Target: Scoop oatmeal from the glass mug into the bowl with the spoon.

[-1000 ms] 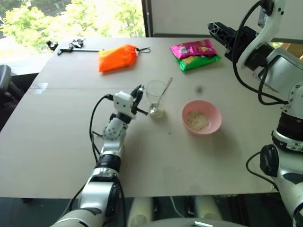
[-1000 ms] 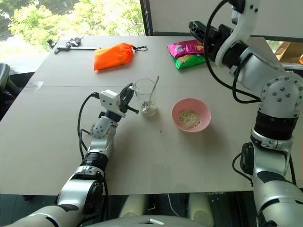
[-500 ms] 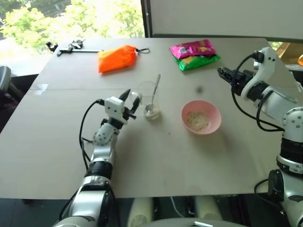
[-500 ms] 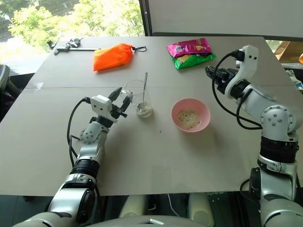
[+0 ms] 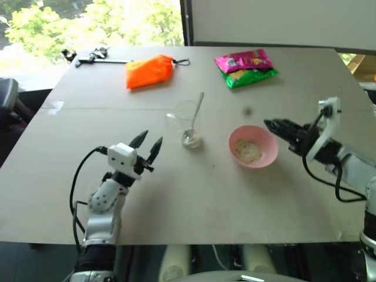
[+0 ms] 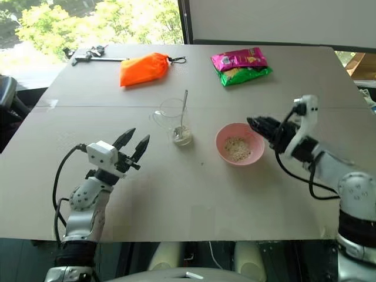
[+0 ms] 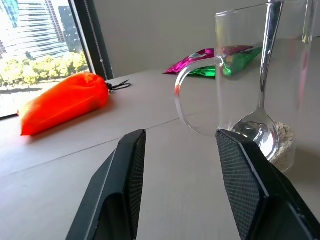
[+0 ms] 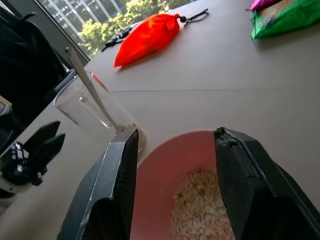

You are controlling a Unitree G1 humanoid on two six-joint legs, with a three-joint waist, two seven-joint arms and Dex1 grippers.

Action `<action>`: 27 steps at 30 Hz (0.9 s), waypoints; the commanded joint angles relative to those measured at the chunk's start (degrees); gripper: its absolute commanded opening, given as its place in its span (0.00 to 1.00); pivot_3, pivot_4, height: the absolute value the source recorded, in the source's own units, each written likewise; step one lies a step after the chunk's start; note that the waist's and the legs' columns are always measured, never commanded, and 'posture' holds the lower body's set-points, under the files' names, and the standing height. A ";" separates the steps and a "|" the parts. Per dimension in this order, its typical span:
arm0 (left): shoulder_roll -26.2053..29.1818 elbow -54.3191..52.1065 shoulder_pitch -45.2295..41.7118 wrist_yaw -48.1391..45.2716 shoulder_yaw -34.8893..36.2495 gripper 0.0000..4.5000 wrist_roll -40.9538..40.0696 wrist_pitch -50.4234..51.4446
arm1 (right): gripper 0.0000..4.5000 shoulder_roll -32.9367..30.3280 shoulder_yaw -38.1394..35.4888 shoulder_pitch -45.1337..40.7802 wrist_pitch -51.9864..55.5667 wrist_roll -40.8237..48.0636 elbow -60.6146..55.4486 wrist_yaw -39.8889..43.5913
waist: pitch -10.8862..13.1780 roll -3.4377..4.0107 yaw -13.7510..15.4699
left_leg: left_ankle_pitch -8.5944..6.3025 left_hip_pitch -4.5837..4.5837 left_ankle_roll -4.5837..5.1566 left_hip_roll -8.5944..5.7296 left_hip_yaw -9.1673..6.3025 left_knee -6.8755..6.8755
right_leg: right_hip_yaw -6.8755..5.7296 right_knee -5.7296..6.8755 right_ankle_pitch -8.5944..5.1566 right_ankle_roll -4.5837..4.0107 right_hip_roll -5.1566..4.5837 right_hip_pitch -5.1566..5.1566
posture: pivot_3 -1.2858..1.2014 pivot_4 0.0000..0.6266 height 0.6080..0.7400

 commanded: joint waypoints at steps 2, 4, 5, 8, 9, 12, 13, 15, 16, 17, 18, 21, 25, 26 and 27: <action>1.35 -14.41 11.66 -2.15 -1.59 0.51 -4.24 6.83 | 0.53 4.09 1.43 17.30 -11.46 -6.92 -9.37 9.64 | -0.04 -0.05 -0.11 | -0.01 0.11 0.00 0.03 -0.05 0.00 | 0.00 -0.02 -0.01 0.00 0.06 0.11 | 0.52 0.24 0.66; 1.47 -18.69 16.71 -2.59 -2.25 0.51 -5.20 8.81 | 0.53 5.89 3.84 24.74 -17.65 -12.32 -11.22 13.66 | -0.02 -0.02 -0.17 | -0.01 0.10 -0.01 0.09 -0.08 -0.01 | 0.04 0.00 -0.03 -0.01 0.12 0.08 | 0.52 0.24 0.66; 1.53 -20.12 18.60 -2.77 -2.39 0.51 -5.30 9.48 | 0.53 6.27 5.12 27.51 -20.83 -15.65 -11.24 15.26 | -0.02 -0.01 -0.23 | -0.01 0.14 -0.02 0.10 -0.06 -0.01 | 0.06 0.01 -0.05 -0.01 0.16 0.08 | 0.52 0.24 0.66; 1.61 -21.78 23.04 -2.81 -2.61 0.51 -4.52 11.24 | 0.53 6.16 8.76 32.95 -33.68 -28.07 -6.18 20.28 | -0.03 -0.02 -0.30 | -0.01 0.28 -0.04 0.16 -0.03 0.06 | 0.13 0.00 -0.18 0.18 0.25 0.09 | 0.52 0.24 0.66; 1.76 -21.59 24.32 -3.25 -2.69 0.51 -4.54 11.78 | 0.53 5.92 9.54 33.63 -37.89 -31.75 -3.62 21.63 | -0.07 -0.05 -0.31 | -0.01 0.35 -0.05 0.16 -0.03 0.07 | 0.13 0.00 -0.21 0.14 0.25 0.12 | 0.52 0.24 0.66; 2.60 -19.81 26.47 -5.11 -2.71 0.51 -4.62 12.88 | 0.53 6.38 9.73 32.80 -45.85 -37.32 2.51 23.03 | -0.07 -0.07 -0.40 | -0.03 0.61 -0.06 0.17 0.04 0.07 | 0.24 -0.01 -0.32 -0.03 0.25 0.27 | 0.52 0.24 0.66; 2.79 -19.03 26.89 -5.75 -2.50 0.57 -4.28 12.25 | 0.53 6.50 9.57 32.16 -48.07 -38.47 4.25 23.46 | -0.07 -0.06 -0.41 | -0.02 0.61 -0.06 0.17 0.08 0.06 | 0.29 -0.01 -0.32 -0.03 0.25 0.25 | 0.52 0.24 0.66; 3.00 -18.13 27.34 -6.75 -2.21 0.71 -4.33 11.72 | 0.53 6.64 9.13 31.12 -50.19 -38.42 6.50 24.71 | -0.07 -0.07 -0.36 | -0.02 0.59 -0.04 0.18 0.12 0.06 | 0.32 0.00 -0.31 -0.04 0.29 0.21 | 0.52 0.24 0.66; 3.11 -18.00 27.54 -7.42 -2.14 0.81 -4.75 11.58 | 0.53 6.60 8.81 30.73 -50.31 -37.22 7.14 25.73 | -0.07 -0.07 -0.30 | -0.02 0.56 -0.04 0.19 0.12 0.06 | 0.33 0.00 -0.30 -0.05 0.30 0.19 | 0.52 0.24 0.66; 3.22 -17.94 27.61 -7.93 -2.15 0.90 -4.79 11.34 | 0.53 6.50 8.45 30.38 -50.58 -36.88 7.99 26.12 | -0.07 -0.08 -0.22 | -0.02 0.55 -0.04 0.19 0.12 0.06 | 0.33 0.01 -0.25 -0.13 0.31 0.18 | 0.52 0.24 0.66; 3.10 -17.80 27.63 -7.89 -2.08 0.98 -4.38 10.97 | 0.53 6.06 8.28 30.30 -50.36 -36.47 8.74 26.89 | -0.07 -0.08 -0.17 | -0.02 0.54 -0.04 0.20 0.11 0.05 | 0.33 0.01 -0.10 -0.09 0.34 0.18 | 0.52 0.24 0.66; 2.44 -16.62 27.20 -6.61 -1.96 1.00 -1.63 9.38 | 0.73 5.24 8.21 30.82 -49.71 -35.63 9.58 28.53 | -0.07 -0.08 0.27 | -0.04 0.48 -0.02 0.19 0.14 0.04 | 0.36 0.00 -0.07 -0.10 0.33 0.14 | 0.52 0.24 0.66; 1.66 -15.68 27.05 -6.16 -2.23 1.00 -0.60 8.40 | 0.98 4.54 8.25 31.17 -49.41 -36.60 10.40 28.50 | -0.08 -0.07 0.72 | -0.04 0.47 -0.01 0.19 0.16 0.04 | 0.37 -0.02 -0.07 -0.10 0.33 0.14 | 0.52 0.24 0.66; 1.59 -15.55 27.08 -6.02 -2.35 1.00 -0.03 8.18 | 0.98 4.31 8.33 31.25 -49.35 -36.89 10.64 28.54 | -0.08 -0.07 0.72 | -0.04 0.47 -0.01 0.19 0.16 0.04 | 0.37 -0.02 -0.07 -0.09 0.33 0.14 | 0.52 0.24 0.66; 1.53 -15.43 27.10 -5.77 -2.47 1.00 0.74 7.81 | 0.98 4.24 8.34 31.31 -49.47 -37.04 10.86 28.51 | -0.08 -0.07 0.72 | -0.04 0.48 -0.01 0.19 0.16 0.04 | 0.37 -0.02 -0.07 -0.10 0.33 0.14 | 0.52 0.24 0.66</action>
